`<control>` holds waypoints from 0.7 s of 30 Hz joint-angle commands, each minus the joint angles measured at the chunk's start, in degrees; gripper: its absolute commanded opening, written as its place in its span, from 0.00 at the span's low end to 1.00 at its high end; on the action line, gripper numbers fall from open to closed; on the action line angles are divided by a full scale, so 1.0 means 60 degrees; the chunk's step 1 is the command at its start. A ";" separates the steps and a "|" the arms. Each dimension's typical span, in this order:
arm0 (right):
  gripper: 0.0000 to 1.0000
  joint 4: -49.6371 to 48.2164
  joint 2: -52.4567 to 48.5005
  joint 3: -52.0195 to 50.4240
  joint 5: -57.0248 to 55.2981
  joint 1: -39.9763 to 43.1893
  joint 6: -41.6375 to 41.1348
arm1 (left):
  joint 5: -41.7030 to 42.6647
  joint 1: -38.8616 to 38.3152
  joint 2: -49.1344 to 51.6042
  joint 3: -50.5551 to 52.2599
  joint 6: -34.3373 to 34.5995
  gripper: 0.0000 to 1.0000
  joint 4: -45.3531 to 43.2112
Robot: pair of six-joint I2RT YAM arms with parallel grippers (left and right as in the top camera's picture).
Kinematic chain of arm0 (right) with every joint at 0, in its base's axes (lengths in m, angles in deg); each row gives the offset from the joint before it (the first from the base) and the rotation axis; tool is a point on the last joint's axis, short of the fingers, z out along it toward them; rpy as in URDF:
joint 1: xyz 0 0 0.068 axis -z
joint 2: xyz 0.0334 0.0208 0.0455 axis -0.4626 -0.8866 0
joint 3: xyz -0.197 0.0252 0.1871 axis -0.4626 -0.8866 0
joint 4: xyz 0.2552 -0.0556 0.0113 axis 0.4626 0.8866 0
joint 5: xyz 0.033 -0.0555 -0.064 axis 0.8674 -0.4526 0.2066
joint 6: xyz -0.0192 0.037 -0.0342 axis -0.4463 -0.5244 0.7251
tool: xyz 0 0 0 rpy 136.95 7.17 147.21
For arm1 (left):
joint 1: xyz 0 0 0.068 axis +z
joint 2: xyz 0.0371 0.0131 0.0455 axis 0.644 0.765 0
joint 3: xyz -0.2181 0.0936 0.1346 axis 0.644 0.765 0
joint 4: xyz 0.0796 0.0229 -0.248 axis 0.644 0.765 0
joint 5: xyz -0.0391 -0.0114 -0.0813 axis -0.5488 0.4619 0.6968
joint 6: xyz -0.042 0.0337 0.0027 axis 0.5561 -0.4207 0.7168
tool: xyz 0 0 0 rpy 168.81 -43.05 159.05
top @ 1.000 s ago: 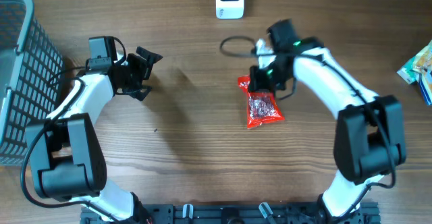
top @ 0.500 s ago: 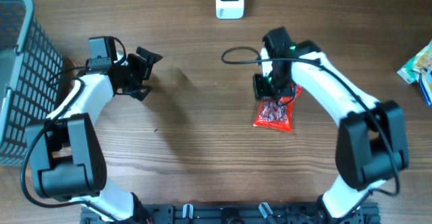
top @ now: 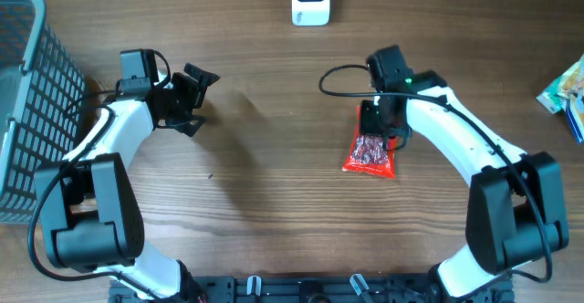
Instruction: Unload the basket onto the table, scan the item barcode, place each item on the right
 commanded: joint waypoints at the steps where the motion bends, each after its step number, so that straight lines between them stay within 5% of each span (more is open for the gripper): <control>1: 0.04 -0.0579 -0.0087 -0.0623 -0.0270 0.0066 -0.0488 | -0.0066 0.0011 -0.0157 0.0007 -0.0153 1.00 -0.0015; 6: 0.04 -0.0619 -0.0033 -0.0710 -0.0273 0.0066 -0.0353 | -0.0066 0.0011 -0.0157 0.0007 -0.0153 1.00 -0.0015; 9: 0.04 0.0874 0.0182 0.0404 -0.0127 0.0066 -0.0335 | -0.0066 0.0011 -0.0157 0.0007 -0.0153 1.00 -0.0011; 13: 0.04 0.1443 0.0444 0.1053 0.2233 0.0062 0.0841 | -0.0066 0.0011 -0.0157 0.0007 -0.0153 1.00 -0.0015; 21: 0.04 -0.0018 0.0197 -0.0929 0.1555 0.0018 0.0055 | -0.0066 0.0011 -0.0157 0.0007 -0.0153 1.00 -0.0015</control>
